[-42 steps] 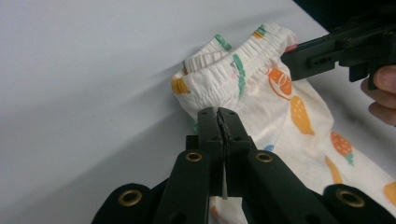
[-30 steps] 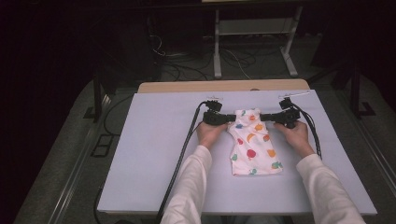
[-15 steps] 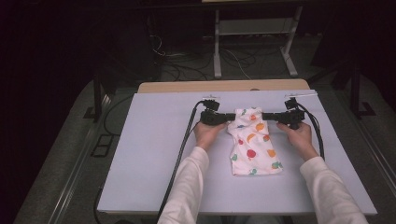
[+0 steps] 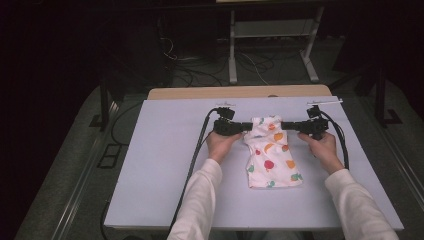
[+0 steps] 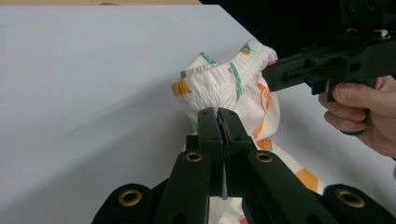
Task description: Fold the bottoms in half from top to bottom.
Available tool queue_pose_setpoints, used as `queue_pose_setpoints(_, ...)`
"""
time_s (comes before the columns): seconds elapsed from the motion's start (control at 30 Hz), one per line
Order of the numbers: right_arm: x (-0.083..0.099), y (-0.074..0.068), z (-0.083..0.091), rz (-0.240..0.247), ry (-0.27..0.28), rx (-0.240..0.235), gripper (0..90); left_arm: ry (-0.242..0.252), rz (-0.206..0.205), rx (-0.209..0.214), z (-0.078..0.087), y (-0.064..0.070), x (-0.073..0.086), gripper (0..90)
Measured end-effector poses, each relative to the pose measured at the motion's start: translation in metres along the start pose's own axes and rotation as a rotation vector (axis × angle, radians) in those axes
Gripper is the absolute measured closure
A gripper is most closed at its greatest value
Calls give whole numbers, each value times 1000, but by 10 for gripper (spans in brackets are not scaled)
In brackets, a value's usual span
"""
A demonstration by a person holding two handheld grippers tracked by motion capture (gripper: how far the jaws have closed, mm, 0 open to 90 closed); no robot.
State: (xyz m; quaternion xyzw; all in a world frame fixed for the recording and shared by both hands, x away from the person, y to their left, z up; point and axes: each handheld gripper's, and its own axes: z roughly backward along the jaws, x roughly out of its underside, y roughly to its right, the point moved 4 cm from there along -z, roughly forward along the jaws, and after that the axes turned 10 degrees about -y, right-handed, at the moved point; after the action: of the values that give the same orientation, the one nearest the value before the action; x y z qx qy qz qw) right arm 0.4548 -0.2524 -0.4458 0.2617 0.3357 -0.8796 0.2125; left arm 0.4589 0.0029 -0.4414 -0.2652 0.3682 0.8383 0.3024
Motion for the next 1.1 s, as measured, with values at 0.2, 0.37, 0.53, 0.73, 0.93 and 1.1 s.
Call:
queue_pose_setpoints(0.2, 2, -2, 2, 4, -1, -4, 876, 19, 21, 18, 1, 2, 7, 886)
queue_pose_setpoints(0.37, 3, -7, 4, 19, -17, -24, 876, 28, 25, 22, 6, 6, 10, 886)
queue_pose_setpoints(0.53, 5, -10, 7, 51, -54, -13, 876, 43, 27, 41, 10, 10, 15, 886)
queue_pose_setpoints(0.73, 5, -12, 12, 55, -49, -23, 876, 51, 30, 50, 10, 16, 19, 886)
queue_pose_setpoints(0.93, 7, -14, 14, 71, -62, -37, 876, 45, 29, 43, 12, 21, 23, 886)
queue_pose_setpoints(1.1, 9, -16, 16, 79, -65, -41, 876, 36, 24, 45, 12, 24, 26, 886)
